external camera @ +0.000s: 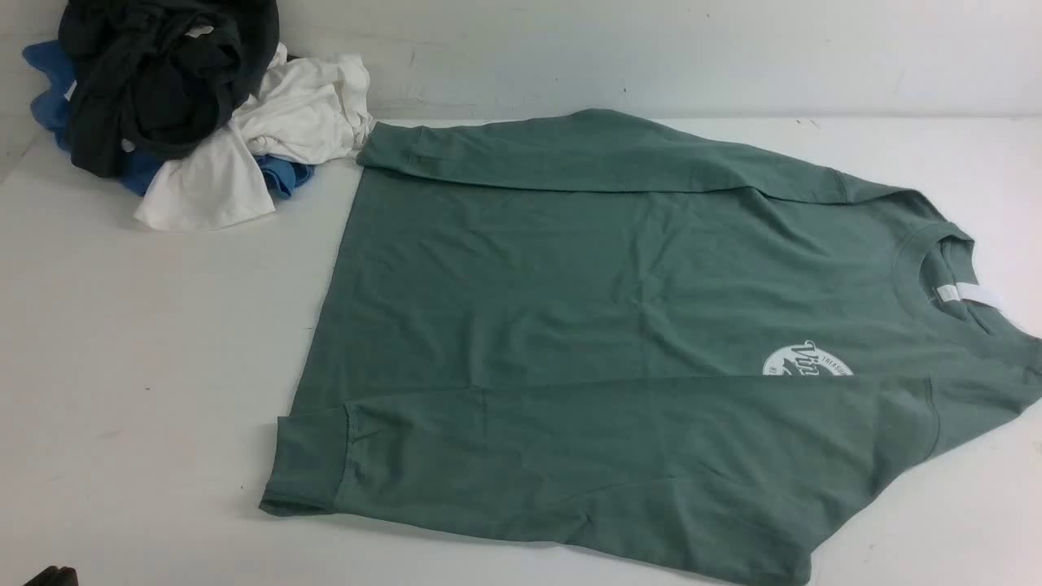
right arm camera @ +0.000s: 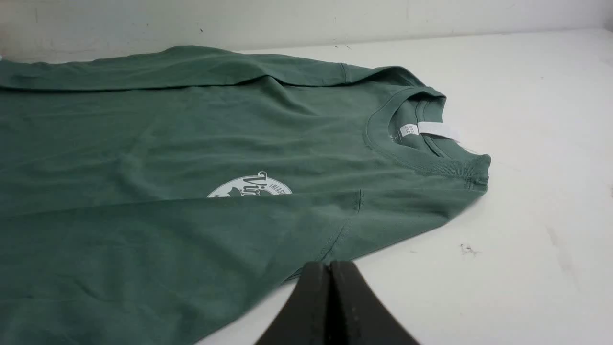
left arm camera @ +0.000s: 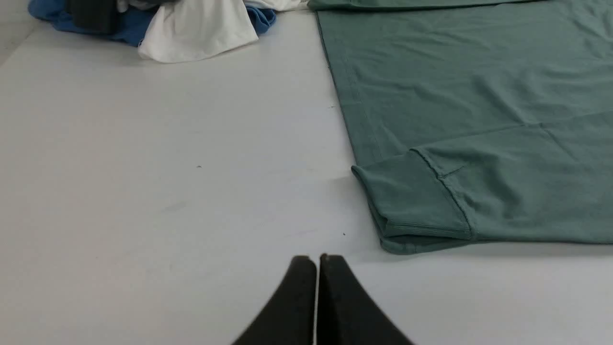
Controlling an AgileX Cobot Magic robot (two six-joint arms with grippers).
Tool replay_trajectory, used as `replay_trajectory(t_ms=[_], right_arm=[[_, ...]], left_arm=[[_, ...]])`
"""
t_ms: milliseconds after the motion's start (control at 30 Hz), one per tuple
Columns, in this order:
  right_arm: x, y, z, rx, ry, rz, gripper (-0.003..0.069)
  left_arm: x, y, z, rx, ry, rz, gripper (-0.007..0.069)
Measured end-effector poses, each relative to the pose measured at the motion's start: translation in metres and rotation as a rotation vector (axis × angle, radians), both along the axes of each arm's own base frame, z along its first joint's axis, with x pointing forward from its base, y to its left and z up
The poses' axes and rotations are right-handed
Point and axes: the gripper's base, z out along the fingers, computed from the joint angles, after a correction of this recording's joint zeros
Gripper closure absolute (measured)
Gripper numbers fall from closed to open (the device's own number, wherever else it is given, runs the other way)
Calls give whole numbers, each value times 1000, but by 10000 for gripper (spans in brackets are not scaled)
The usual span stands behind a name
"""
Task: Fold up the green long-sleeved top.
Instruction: Use the left arm to clamp the cuff closest to it
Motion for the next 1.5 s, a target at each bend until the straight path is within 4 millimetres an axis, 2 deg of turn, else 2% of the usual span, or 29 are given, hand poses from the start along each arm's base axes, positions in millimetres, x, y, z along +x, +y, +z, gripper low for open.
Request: replay_trajectory(t_ms=[1167, 1300, 1400, 1500], right_arm=[[0, 0, 0, -3, -1, 1, 673], [2, -1, 8, -12, -103, -9, 673], [2, -2, 22, -18, -256, -23, 673], [-2, -4, 45, -13, -511, -47, 673]], left_arm=[[1, 0, 1, 0, -19, 4, 631], [4, 3, 16, -17, -191, 35, 631], [4, 6, 31, -39, -356, 66, 631], [1, 9, 49, -62, -559, 105, 631]])
